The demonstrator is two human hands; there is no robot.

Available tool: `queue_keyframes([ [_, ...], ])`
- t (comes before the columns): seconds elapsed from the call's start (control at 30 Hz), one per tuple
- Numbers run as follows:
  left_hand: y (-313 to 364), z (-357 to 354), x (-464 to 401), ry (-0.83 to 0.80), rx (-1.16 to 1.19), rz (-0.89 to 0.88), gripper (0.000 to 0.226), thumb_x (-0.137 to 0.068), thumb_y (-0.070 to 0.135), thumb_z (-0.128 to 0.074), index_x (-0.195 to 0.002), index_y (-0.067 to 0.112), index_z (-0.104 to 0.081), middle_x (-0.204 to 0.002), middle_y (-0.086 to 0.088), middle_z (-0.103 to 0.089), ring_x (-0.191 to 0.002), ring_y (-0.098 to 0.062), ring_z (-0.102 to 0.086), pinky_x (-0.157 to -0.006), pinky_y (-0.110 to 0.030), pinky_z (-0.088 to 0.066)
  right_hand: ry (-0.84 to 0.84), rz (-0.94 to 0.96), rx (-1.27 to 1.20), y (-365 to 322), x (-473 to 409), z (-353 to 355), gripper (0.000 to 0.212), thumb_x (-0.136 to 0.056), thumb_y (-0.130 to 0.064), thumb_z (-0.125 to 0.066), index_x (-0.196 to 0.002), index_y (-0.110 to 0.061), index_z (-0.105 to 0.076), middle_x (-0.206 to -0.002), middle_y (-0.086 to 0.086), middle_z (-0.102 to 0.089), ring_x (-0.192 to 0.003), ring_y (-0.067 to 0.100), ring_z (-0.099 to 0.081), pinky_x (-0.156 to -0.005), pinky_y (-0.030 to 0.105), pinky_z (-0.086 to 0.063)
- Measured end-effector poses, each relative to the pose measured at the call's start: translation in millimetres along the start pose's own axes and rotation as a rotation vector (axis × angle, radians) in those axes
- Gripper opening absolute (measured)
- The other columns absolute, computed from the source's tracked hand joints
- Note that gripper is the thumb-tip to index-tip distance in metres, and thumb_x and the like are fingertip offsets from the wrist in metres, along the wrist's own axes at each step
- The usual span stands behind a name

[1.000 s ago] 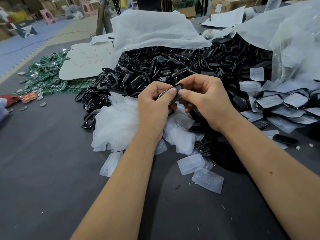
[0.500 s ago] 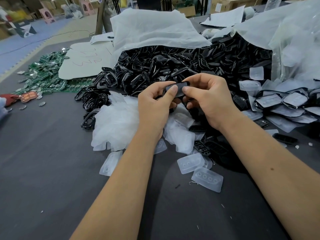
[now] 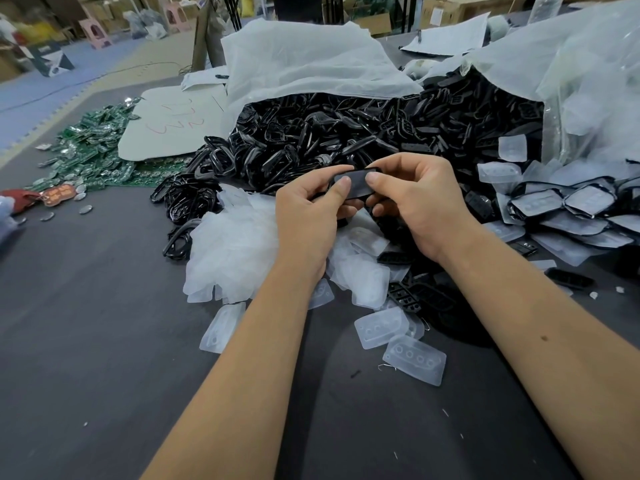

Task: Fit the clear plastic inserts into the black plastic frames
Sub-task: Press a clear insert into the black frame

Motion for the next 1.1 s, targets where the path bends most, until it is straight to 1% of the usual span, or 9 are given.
queue_keyframes([
  [0.07, 0.0, 0.4, 0.0, 0.003, 0.012, 0.011, 0.020, -0.098, -0.002, -0.065, -0.107, 0.008, -0.079, -0.094, -0.022, -0.077, -0.069, -0.018, -0.073, -0.063, -0.021, -0.057, -0.001, 0.009, 0.022, -0.6, -0.1, 0.3, 0.006, -0.094, 0.002, -0.070, -0.094, -0.004, -0.073, -0.072, 0.006, -0.073, -0.061, 0.019, -0.067, -0.056, 0.023, -0.054],
  [0.13, 0.5, 1.1, -0.4, 0.003, 0.034, 0.032, 0.020, -0.097, -0.003, -0.064, -0.105, 0.007, -0.079, -0.090, -0.017, -0.077, -0.067, -0.018, -0.073, -0.062, -0.021, -0.057, -0.009, 0.028, 0.050, -1.1, -0.2, 0.2, 0.007, -0.094, 0.003, -0.070, -0.095, -0.002, -0.074, -0.073, 0.009, -0.073, -0.061, 0.021, -0.067, -0.057, 0.024, -0.055],
  [0.3, 1.1, 1.7, 0.0, 0.001, 0.057, 0.049, 0.023, -0.095, -0.005, -0.063, -0.094, 0.011, -0.080, -0.082, -0.011, -0.077, -0.067, -0.024, -0.074, -0.059, -0.022, -0.056, -0.045, 0.085, 0.094, -1.8, 0.5, 1.2, 0.010, -0.095, 0.008, -0.066, -0.095, 0.000, -0.072, -0.069, 0.012, -0.071, -0.058, 0.021, -0.068, -0.056, 0.026, -0.057],
  [0.4, -0.9, 1.0, -0.7, 0.002, 0.020, 0.041, 0.024, -0.094, -0.006, -0.064, -0.091, 0.013, -0.079, -0.080, -0.009, -0.076, -0.066, -0.025, -0.074, -0.059, -0.024, -0.056, -0.057, 0.099, 0.138, 0.5, 0.3, 2.1, 0.010, -0.096, 0.008, -0.065, -0.095, -0.001, -0.070, -0.064, 0.006, -0.070, -0.055, 0.018, -0.067, -0.054, 0.026, -0.057],
  [0.5, -3.1, -0.5, -1.9, 0.001, -0.064, -0.006, 0.020, -0.095, -0.004, -0.065, -0.096, 0.011, -0.078, -0.082, -0.007, -0.077, -0.065, -0.022, -0.075, -0.062, -0.028, -0.058, -0.043, 0.097, 0.166, 3.0, 0.3, 2.8, 0.010, -0.097, 0.006, -0.065, -0.094, -0.002, -0.069, -0.062, 0.003, -0.069, -0.053, 0.014, -0.066, -0.052, 0.024, -0.055],
  [0.63, -5.3, -1.5, -2.5, -0.002, -0.129, -0.036, 0.016, -0.095, -0.001, -0.068, -0.101, 0.011, -0.078, -0.082, -0.003, -0.078, -0.068, -0.025, -0.077, -0.061, -0.027, -0.059, -0.044, 0.037, 0.127, 5.6, -1.2, 2.7, 0.011, -0.098, 0.004, -0.064, -0.093, -0.005, -0.068, -0.069, 0.007, -0.068, -0.056, 0.015, -0.066, -0.053, 0.024, -0.055],
  [0.77, -5.1, -1.4, -3.3, -0.022, -0.148, -0.063, 0.019, -0.095, -0.001, -0.068, -0.098, 0.015, -0.079, -0.082, -0.002, -0.078, -0.066, -0.021, -0.076, -0.060, -0.023, -0.057, -0.079, 0.018, 0.072, 6.1, -1.8, 1.8, 0.004, -0.096, 0.001, -0.069, -0.094, -0.003, -0.068, -0.076, 0.010, -0.069, -0.060, 0.016, -0.067, -0.056, 0.024, -0.055],
  [0.9, -5.1, -2.1, -3.4, -0.033, -0.152, -0.065, 0.018, -0.094, -0.002, -0.069, -0.099, 0.013, -0.079, -0.083, -0.002, -0.079, -0.061, -0.015, -0.071, -0.059, -0.022, -0.056, -0.081, 0.038, 0.068, 6.9, -1.3, 3.2, 0.009, -0.092, 0.006, -0.072, -0.097, -0.001, -0.070, -0.082, 0.016, -0.070, -0.065, 0.020, -0.070, -0.062, 0.025, -0.057],
  [1.1, -3.7, -2.1, -2.7, -0.013, -0.118, -0.026, 0.019, -0.093, -0.001, -0.068, -0.096, 0.014, -0.079, -0.082, 0.000, -0.077, -0.059, -0.015, -0.069, -0.059, -0.024, -0.056, -0.094, -0.019, -0.017, 4.8, -3.5, 3.3, 0.018, -0.096, 0.008, -0.064, -0.091, -0.006, -0.074, -0.085, 0.020, -0.068, -0.067, 0.021, -0.072, -0.059, 0.023, -0.057],
])
Point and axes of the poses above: each hand's wrist, its own x-axis away from the middle knuckle, its own z-axis out of the back of the hand, y = z × x, the point moved 2 cm from there along -x, towards the middle knuckle
